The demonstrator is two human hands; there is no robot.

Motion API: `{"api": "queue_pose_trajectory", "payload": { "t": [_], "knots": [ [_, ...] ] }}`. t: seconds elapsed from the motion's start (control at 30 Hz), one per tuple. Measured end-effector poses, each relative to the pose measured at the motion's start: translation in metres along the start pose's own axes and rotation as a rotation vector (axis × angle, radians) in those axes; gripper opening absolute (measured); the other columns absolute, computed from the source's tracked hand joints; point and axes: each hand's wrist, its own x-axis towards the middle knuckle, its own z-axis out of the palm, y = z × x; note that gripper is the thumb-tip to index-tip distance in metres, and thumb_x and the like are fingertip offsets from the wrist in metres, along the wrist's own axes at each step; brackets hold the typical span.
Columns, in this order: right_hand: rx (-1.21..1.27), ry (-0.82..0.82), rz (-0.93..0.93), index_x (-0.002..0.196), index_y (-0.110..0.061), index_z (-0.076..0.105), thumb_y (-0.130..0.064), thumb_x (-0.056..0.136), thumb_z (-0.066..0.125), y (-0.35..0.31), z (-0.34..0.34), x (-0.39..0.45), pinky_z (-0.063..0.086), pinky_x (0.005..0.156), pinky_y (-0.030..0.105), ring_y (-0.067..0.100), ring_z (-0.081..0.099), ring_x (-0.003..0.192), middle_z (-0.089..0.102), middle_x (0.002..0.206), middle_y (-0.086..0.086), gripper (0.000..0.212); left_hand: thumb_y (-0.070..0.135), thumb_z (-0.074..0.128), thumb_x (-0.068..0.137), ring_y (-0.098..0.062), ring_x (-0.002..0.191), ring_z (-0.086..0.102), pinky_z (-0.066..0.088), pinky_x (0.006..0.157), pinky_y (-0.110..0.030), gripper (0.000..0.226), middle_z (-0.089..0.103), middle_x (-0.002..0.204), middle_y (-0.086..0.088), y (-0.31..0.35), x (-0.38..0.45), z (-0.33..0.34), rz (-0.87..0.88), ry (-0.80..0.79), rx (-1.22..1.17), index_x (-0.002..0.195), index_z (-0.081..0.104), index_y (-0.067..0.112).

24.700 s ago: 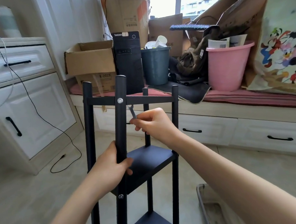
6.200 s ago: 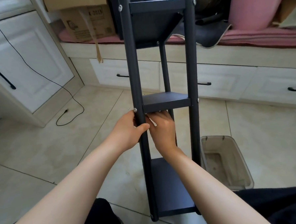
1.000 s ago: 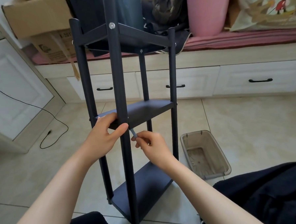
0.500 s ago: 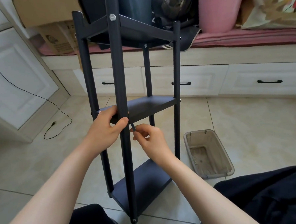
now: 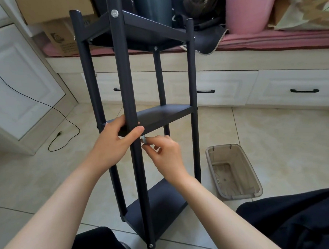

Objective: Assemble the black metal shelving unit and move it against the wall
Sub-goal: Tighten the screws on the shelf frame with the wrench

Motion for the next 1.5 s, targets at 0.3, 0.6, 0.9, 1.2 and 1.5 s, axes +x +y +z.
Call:
{"api": "queue_pose_trajectory", "payload": {
  "t": [0.3,0.6,0.9,1.2,1.5],
  "knots": [
    [-0.039,0.133,-0.110,0.090,-0.007,0.077,-0.010,0.085,0.074,0.003,0.024,0.000,0.043,0.064,0.023,0.010,0.047,0.073,0.073,0.078,0.000,0.007,0.021,0.063,0.096,0.011,0.084,0.058,0.041,0.069,0.000,0.009,0.067,0.096,0.012,-0.008,0.000,-0.005,-0.016,0.030,0.015,0.097,0.063,0.030],
    [-0.048,0.217,-0.187,0.091,-0.008,0.076,-0.010,0.086,0.074,0.005,0.048,0.002,0.045,0.065,0.024,0.018,0.056,0.073,0.073,0.081,-0.001,0.006,0.016,0.062,0.095,0.021,0.086,0.055,0.037,0.067,0.003,0.011,0.064,0.098,0.019,-0.023,0.005,-0.008,-0.075,0.121,0.066,0.105,0.066,0.021],
    [-0.036,0.250,-0.220,0.087,-0.007,0.076,-0.009,0.086,0.073,0.006,0.070,0.007,0.045,0.063,0.025,0.022,0.056,0.072,0.073,0.081,0.001,0.004,0.016,0.062,0.097,0.020,0.086,0.055,0.037,0.068,0.002,0.013,0.066,0.104,0.017,-0.033,0.007,-0.017,-0.118,0.136,0.088,0.108,0.068,0.020],
    [0.062,0.172,-0.165,0.093,-0.004,0.075,-0.007,0.089,0.068,0.003,0.071,0.008,0.049,0.069,0.026,0.021,0.062,0.080,0.074,0.087,0.005,0.008,0.015,0.063,0.096,0.012,0.094,0.057,0.039,0.072,0.002,0.014,0.067,0.108,0.017,-0.034,0.007,-0.018,-0.114,0.114,0.058,0.108,0.069,0.020],
    [0.116,0.012,-0.008,0.101,-0.006,0.077,-0.012,0.092,0.065,0.015,0.043,-0.009,0.053,0.067,0.034,0.017,0.061,0.071,0.073,0.084,0.002,0.016,0.014,0.063,0.095,0.020,0.088,0.056,0.039,0.070,0.003,0.011,0.066,0.102,0.014,-0.020,0.008,-0.011,-0.071,0.077,0.034,0.105,0.067,0.019]
  ]
}}
